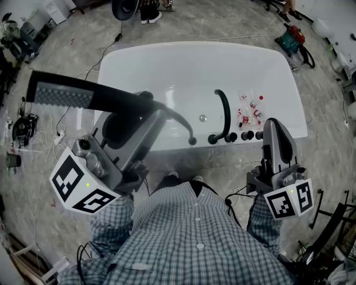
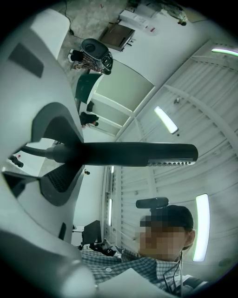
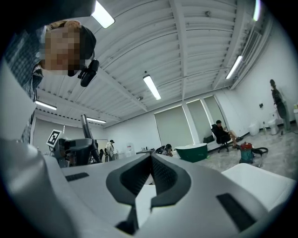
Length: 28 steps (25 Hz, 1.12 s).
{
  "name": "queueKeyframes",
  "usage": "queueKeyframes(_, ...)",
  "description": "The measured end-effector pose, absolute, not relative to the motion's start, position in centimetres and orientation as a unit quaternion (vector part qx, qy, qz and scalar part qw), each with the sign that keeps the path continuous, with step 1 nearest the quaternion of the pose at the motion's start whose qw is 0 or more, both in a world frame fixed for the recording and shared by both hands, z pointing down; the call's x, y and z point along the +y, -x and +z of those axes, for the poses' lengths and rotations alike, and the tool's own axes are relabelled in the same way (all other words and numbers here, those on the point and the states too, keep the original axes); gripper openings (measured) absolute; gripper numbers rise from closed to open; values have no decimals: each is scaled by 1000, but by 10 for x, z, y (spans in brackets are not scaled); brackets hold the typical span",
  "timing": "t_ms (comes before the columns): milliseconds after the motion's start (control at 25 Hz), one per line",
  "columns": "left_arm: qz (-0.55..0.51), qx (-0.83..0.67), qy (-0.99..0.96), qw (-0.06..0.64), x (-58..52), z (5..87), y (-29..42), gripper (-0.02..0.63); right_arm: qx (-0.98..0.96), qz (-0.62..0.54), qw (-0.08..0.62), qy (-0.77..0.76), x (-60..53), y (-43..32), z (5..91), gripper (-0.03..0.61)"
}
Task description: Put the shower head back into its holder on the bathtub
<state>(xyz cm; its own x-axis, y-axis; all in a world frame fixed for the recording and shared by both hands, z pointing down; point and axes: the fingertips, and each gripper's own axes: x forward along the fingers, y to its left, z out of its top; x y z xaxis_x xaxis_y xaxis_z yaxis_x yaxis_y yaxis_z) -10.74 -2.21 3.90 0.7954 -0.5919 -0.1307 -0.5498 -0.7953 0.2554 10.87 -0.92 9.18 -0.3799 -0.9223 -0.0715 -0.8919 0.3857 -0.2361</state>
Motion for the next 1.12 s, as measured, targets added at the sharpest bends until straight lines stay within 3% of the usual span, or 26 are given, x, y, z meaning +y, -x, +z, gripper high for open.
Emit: queueKeyframes(1120,-54,-305,-947,81,-14,68,99,141,835,-83,50,542,-4,-87,117,15)
